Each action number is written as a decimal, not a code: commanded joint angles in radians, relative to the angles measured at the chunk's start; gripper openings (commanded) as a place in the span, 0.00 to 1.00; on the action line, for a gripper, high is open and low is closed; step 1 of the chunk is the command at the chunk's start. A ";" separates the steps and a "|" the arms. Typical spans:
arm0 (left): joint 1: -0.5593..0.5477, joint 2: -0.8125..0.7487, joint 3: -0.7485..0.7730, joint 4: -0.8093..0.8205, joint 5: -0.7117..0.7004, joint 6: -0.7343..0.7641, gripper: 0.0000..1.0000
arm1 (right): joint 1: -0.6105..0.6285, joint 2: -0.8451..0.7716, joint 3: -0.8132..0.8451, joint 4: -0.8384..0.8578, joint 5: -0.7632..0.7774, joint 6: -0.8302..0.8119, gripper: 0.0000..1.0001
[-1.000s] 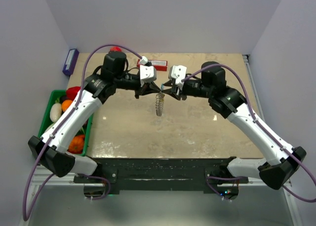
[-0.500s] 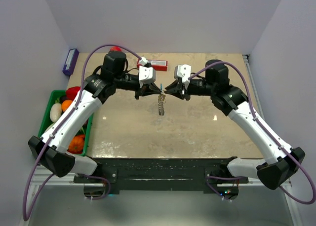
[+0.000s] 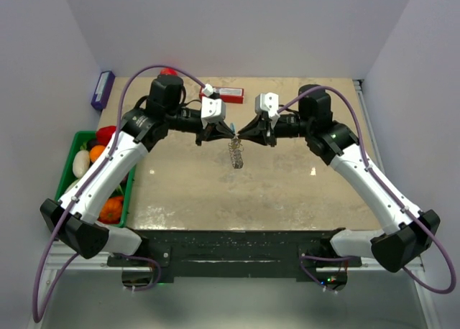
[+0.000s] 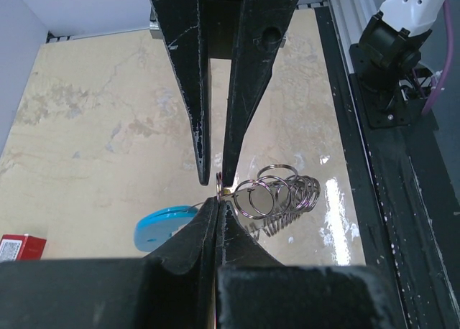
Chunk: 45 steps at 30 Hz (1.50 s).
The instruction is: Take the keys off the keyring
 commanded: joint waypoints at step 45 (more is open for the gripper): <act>0.002 0.011 0.039 -0.005 -0.062 -0.002 0.00 | 0.144 0.152 0.383 -0.451 0.229 -0.234 0.26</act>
